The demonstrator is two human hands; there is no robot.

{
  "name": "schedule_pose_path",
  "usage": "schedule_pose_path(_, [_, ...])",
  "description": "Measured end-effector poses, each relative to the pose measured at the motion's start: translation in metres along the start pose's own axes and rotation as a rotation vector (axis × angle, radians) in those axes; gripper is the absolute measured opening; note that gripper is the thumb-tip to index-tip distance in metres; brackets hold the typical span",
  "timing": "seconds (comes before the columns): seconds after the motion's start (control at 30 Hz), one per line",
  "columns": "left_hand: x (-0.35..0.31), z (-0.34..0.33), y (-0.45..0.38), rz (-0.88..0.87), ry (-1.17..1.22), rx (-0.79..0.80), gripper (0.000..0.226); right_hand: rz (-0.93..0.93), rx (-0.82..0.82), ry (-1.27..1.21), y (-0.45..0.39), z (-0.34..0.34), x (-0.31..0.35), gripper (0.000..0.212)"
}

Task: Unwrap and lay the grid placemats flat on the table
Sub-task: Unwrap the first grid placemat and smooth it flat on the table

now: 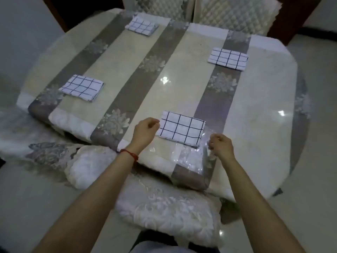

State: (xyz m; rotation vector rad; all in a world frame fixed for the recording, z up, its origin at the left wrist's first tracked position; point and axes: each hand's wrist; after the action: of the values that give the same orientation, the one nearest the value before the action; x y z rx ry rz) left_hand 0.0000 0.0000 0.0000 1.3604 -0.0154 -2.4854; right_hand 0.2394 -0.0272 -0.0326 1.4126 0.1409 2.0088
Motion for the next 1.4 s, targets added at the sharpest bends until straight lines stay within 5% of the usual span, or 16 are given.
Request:
schedule_pose_path(0.3, [0.014,-0.049,-0.102,-0.215,-0.419,0.24,0.044,-0.045,-0.233,0.258,-0.012,-0.058,-0.001,0.035])
schedule_pose_path(0.37, [0.015,-0.055,-0.106,-0.279,-0.504,0.271,0.041,0.007,-0.252,0.308,-0.013,-0.066,-0.005,0.022])
schedule_pose_path(0.47, [0.013,-0.058,-0.109,-0.288,-0.548,0.318,0.03,0.02,-0.263,0.37,-0.014,-0.069,-0.007,0.04])
schedule_pose_path(0.63, [0.008,-0.052,-0.104,-0.162,-0.337,0.353,0.022,0.003,-0.213,0.141,-0.004,-0.058,0.005,0.017])
schedule_pose_path(0.73, [0.002,-0.043,-0.09,-0.229,-0.32,0.255,0.031,-0.024,-0.171,-0.107,0.008,-0.047,0.024,0.009])
schedule_pose_path(0.9, [-0.044,-0.028,-0.024,-0.361,-0.084,0.193,0.029,0.029,-0.104,-0.315,0.031,-0.03,0.061,0.008])
schedule_pose_path(1.03, [-0.075,-0.025,0.026,-0.241,0.206,0.346,0.023,0.089,0.006,-0.396,0.049,-0.017,0.08,0.012])
schedule_pose_path(1.4, [-0.093,-0.023,0.056,-0.154,0.428,0.318,0.033,0.144,0.099,-0.576,0.074,0.015,0.082,0.021])
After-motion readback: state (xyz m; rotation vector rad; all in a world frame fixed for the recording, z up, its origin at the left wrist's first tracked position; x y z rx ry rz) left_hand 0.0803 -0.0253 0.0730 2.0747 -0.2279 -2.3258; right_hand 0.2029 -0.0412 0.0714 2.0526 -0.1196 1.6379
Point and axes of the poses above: each hand's wrist, its own y-axis away from the middle knuckle, its own z-axis out of the back of the hand, x = y × z, and after that the axes turned 9 degrees about -x, right-handed
